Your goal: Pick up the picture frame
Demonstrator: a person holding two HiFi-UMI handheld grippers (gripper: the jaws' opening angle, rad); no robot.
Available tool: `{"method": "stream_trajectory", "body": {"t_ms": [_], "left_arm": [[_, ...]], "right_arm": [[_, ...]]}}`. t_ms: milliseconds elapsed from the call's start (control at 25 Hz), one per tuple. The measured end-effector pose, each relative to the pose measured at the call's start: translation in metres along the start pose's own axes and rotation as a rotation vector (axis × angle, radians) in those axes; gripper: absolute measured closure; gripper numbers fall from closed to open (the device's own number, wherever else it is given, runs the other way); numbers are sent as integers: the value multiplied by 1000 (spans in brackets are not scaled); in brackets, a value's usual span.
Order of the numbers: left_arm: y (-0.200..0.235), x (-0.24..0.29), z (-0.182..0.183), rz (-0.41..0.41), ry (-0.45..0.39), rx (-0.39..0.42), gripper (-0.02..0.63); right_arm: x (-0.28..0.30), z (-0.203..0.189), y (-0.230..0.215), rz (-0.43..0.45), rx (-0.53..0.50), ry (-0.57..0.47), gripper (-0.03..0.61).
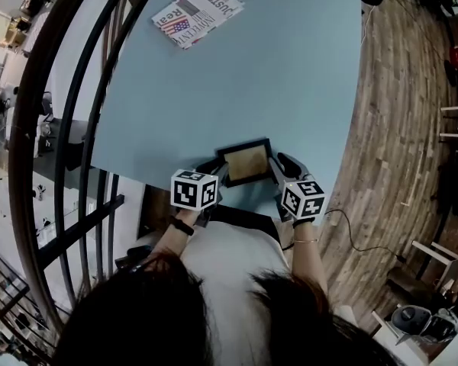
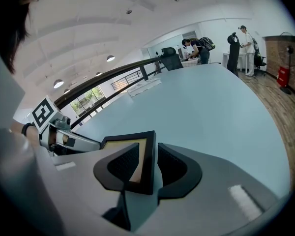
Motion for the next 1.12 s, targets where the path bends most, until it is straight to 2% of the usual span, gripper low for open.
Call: {"method": "stream_trajectory", "body": {"t_ms": [120, 440, 600, 920, 1120], "left_arm": [[5, 0, 0, 35, -4, -3, 456], [10, -3, 0, 6, -39, -86, 468], [11, -4, -1, -7, -37, -117, 472], [10, -5, -1, -8, -40, -117, 472], [11, -5, -2, -10, -37, -120, 472]], "right_arm": [[0, 1, -1, -1, 9, -5, 485], [1, -1, -3, 8, 28, 8, 485], [5, -7, -2, 44, 54, 43, 485], [14, -15, 2, 120, 95, 152, 466], [16, -16, 0, 173, 165, 203, 466]]}}
Point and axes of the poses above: the fingertips, and each gripper's own axes: x forward along the fingers, y to its left, z out of its top, the point moved 1 cm from there along -x, backward along the fingers, and after that the axes turned 4 degrees about -z, right-handed, at the moved point
